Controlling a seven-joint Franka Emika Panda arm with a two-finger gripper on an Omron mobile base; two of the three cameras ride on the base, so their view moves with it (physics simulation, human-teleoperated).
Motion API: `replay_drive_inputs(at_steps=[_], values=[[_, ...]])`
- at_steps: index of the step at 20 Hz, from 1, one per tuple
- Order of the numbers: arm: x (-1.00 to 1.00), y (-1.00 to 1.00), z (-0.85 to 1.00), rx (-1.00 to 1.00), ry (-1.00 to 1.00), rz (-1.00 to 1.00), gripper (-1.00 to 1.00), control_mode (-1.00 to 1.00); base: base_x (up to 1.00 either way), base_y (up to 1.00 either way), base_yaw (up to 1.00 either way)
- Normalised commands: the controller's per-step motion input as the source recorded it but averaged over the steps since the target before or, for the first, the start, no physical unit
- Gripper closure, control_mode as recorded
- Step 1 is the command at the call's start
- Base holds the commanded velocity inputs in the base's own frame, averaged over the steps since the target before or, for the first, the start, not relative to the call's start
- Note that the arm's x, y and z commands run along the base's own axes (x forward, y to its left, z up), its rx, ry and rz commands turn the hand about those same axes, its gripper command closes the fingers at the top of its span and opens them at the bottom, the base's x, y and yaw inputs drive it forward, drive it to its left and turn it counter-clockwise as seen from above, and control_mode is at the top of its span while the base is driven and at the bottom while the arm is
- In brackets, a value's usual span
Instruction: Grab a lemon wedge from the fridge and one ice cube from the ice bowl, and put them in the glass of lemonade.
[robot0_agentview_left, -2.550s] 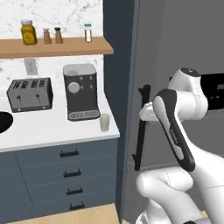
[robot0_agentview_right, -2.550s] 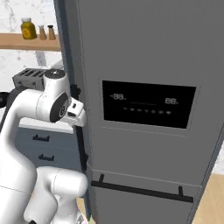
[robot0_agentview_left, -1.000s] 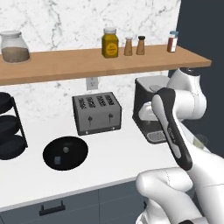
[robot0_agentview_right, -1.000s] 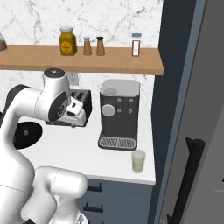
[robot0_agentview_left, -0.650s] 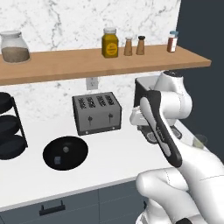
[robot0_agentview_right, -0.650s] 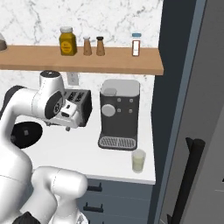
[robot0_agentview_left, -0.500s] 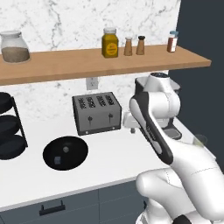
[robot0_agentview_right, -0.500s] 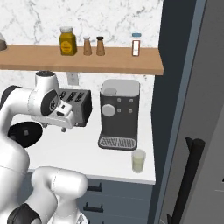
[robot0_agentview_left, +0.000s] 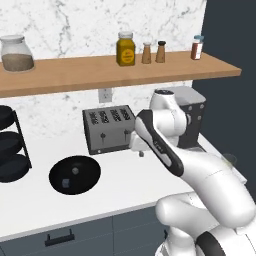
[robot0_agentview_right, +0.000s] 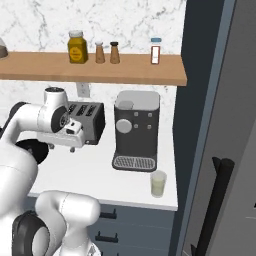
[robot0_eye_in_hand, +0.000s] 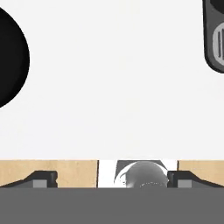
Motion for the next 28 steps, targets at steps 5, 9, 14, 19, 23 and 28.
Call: replay_drive_inputs(at_steps=[5,9,14,19,23,28], values=[[0.29,0.93,-0.25,-0.01,0.01,0.05,-1.00,-1.00,0.00,0.00,0.00],[0.02,1.00,-0.35,-0.02,0.12,0.26,-1.00,-1.00,0.00,0.00,0.00],[0.00,0.99,-0.14,0.00,0.06,0.34,-1.00,-1.00,0.00,0.00,0.00],[-0.04,0.80,0.00,0.00,0.03,0.24,-1.00,-1.00,0.00,0.00,0.00],[0.02,0.51,-0.02,0.00,0.00,0.21,-1.00,-1.00,0.00,0.00,0.00],[0.44,0.39,-0.12,0.00,0.01,0.12,-1.00,-1.00,0.00,0.00,0.00]])
